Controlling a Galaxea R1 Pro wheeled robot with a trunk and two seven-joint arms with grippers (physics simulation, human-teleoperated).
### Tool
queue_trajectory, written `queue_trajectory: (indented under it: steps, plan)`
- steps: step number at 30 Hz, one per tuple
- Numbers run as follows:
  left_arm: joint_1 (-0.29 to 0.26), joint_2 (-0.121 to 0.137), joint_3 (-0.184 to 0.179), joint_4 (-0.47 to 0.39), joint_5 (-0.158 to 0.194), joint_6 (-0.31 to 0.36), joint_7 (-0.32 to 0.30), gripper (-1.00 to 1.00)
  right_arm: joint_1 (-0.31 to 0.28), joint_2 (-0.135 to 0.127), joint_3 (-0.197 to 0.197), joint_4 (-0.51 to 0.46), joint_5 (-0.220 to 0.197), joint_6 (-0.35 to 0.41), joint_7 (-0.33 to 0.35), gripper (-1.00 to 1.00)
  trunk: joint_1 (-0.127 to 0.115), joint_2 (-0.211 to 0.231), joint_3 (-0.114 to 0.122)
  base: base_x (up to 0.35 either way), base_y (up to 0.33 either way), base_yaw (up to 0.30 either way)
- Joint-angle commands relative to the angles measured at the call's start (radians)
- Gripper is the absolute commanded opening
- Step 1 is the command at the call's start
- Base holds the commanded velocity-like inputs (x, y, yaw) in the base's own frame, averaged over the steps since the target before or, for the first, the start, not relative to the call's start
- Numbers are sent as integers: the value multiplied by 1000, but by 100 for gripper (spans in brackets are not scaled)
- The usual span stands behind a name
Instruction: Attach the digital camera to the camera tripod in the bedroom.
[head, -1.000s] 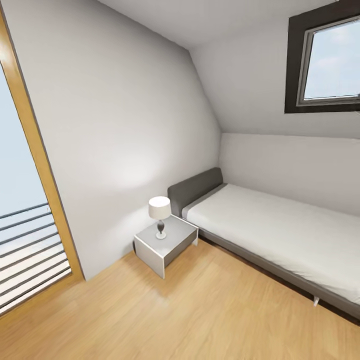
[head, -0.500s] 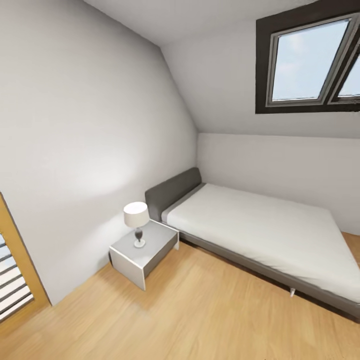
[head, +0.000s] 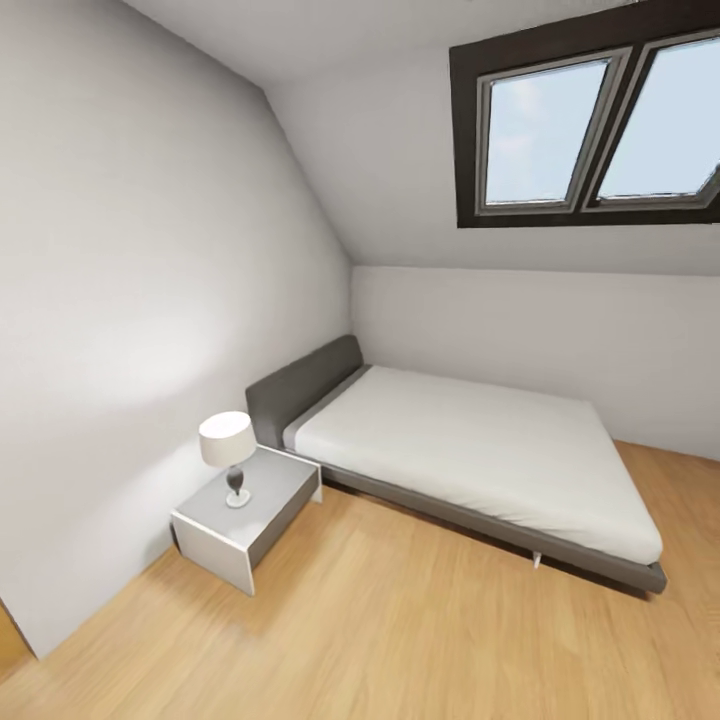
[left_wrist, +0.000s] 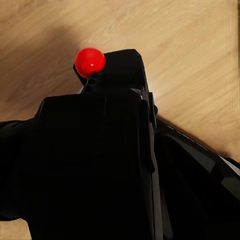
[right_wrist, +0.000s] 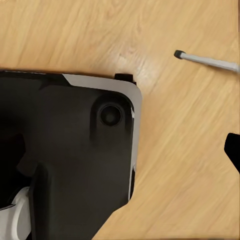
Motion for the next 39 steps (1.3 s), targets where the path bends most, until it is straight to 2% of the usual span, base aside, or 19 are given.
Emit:
queue_trajectory:
  steps: [1,33,39]
  plan:
    - [0,0,8,0,-3,-3,1,-100,-1,-1,-8,3,8,-4,2,100,0,-1,0,2,0,-294]
    - [0,2,11,1,8,-2,1,-100,-1,-1,-8,3,8,-4,2,100,0,-1,0,0,0,-294]
    - [0,0,10,2,3,-2,1,-100,-1,-2,-8,3,9,-4,3,100,0,-1,0,1,0,-176]
